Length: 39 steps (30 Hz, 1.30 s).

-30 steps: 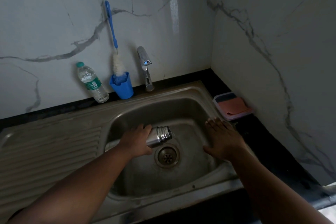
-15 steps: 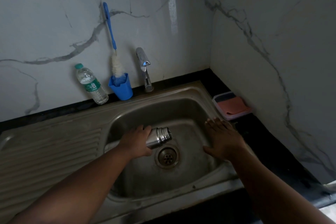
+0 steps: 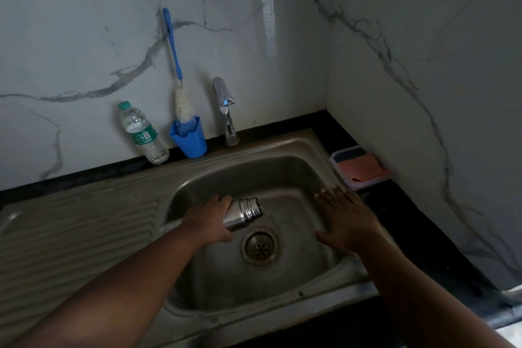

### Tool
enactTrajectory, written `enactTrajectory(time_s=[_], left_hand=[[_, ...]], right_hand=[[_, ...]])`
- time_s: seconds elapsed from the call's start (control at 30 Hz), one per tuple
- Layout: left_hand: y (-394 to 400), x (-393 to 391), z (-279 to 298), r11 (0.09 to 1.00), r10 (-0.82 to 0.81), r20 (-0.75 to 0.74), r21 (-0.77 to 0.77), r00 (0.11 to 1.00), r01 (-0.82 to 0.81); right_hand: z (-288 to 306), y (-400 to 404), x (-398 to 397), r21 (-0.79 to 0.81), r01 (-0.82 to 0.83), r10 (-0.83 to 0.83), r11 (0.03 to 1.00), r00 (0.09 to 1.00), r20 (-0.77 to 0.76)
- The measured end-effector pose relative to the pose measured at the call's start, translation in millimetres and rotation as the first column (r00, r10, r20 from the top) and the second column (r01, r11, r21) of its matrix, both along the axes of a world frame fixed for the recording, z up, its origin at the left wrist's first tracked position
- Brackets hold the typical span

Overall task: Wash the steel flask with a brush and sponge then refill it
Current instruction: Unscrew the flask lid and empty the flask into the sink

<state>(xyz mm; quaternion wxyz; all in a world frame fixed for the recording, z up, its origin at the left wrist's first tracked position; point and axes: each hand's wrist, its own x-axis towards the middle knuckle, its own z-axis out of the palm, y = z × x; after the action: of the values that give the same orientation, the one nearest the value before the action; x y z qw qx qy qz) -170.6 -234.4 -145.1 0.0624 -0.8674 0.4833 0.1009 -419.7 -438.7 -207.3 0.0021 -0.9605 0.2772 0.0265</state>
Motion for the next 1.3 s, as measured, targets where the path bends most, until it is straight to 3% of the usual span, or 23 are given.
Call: enactTrajectory(time_s=[1.3], left_hand=[[-9.2, -8.3, 8.5, 1.0, -0.025, 0.064, 0.007, 0.998, 0.024]], right_hand=[[-3.7, -2.0, -1.2, -0.016, -0.022, 0.023, 1.0, 1.0, 0.009]])
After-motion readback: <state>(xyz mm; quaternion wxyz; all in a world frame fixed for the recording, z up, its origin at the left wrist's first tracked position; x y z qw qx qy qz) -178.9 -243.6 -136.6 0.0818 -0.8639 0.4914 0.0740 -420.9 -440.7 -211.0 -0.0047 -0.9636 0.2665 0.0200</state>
